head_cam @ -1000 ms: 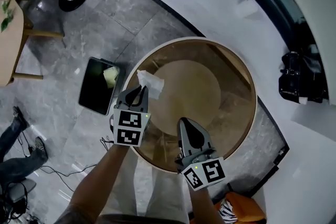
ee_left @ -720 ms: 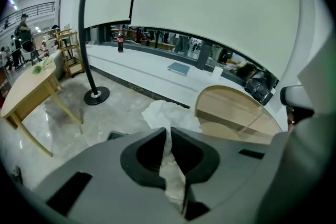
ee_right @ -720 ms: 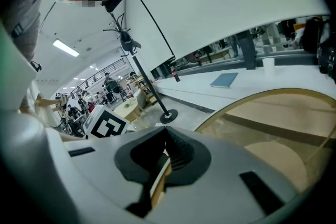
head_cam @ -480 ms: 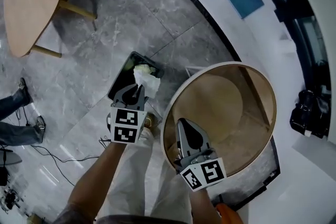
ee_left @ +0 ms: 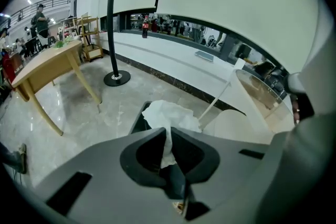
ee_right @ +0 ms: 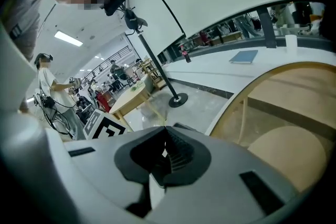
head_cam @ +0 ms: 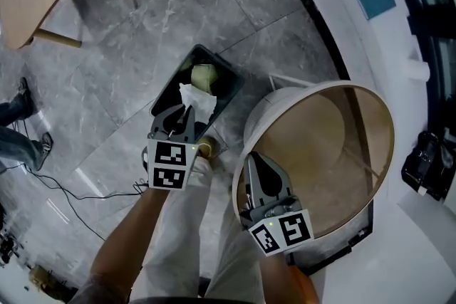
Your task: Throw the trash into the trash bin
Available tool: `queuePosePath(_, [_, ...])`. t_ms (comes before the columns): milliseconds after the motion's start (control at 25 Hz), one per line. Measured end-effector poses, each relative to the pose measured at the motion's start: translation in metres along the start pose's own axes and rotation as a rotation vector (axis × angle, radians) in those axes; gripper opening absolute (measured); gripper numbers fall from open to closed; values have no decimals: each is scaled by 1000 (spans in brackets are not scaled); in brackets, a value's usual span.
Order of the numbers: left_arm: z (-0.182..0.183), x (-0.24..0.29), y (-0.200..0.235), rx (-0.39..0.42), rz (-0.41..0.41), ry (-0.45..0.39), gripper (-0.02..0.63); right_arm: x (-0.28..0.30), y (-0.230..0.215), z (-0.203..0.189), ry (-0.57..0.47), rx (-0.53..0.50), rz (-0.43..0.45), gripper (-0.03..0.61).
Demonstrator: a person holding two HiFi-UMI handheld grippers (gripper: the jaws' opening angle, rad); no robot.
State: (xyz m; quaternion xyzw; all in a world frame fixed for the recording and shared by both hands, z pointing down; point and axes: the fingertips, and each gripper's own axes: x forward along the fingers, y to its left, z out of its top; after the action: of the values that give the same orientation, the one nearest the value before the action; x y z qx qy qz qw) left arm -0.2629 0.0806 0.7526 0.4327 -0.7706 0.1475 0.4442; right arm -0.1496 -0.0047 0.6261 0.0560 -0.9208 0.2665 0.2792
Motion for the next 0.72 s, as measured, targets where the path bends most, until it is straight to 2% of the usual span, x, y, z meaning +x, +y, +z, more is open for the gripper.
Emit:
queuePosePath(320, [-13,7,14,9,34,17,38,9,2,-11,39,-9,6,18])
queuePosePath(600, [-13,5,13,6,28,24,98,7,4,-2,18,-15,2,18])
queuePosePath(720, [-13,5,10,7,23,23,98,4,3,-4,13,-13,-5,18])
